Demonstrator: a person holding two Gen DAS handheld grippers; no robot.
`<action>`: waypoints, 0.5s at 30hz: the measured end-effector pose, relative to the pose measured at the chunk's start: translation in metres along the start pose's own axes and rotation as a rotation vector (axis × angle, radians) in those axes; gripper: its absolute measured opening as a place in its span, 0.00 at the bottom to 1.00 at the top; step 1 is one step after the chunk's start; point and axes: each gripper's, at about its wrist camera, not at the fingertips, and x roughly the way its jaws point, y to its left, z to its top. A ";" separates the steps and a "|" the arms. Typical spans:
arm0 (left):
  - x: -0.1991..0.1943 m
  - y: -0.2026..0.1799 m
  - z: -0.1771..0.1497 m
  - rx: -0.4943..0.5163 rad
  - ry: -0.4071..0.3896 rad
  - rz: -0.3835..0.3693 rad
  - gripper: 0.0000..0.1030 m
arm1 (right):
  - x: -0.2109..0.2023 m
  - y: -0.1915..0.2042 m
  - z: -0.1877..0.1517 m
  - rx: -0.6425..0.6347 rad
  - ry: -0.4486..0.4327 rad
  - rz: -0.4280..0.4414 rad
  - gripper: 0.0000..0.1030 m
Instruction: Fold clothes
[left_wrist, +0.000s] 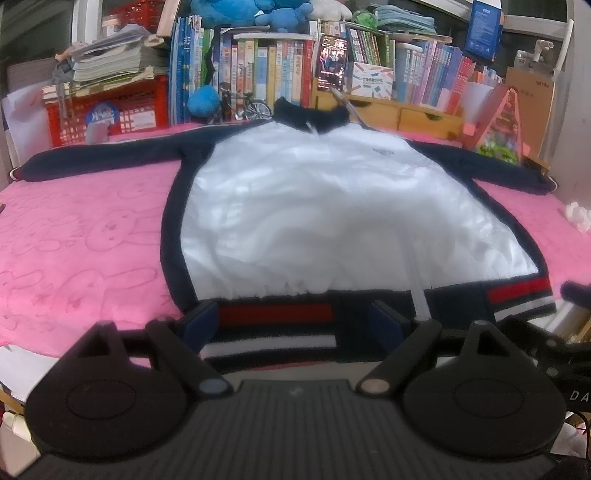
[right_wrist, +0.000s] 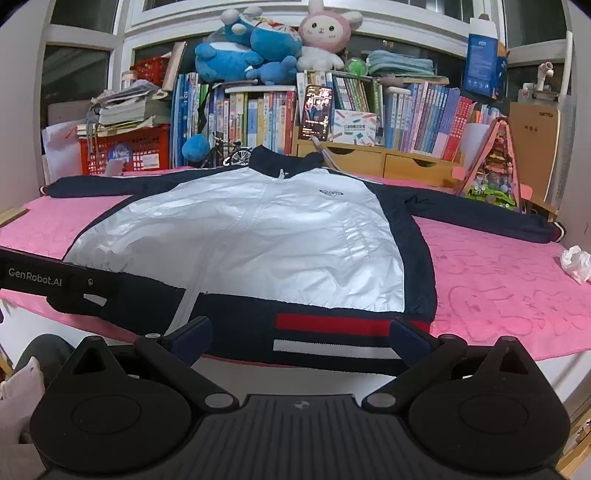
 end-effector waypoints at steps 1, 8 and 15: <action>0.001 0.000 0.000 0.001 0.001 0.001 0.86 | 0.000 0.000 0.000 -0.001 0.001 0.001 1.00; 0.006 0.004 0.018 0.016 -0.017 -0.014 0.86 | 0.009 -0.001 0.012 -0.033 0.010 0.028 1.00; 0.019 0.010 0.077 0.042 -0.076 -0.022 0.86 | 0.031 -0.021 0.058 -0.058 -0.029 0.062 1.00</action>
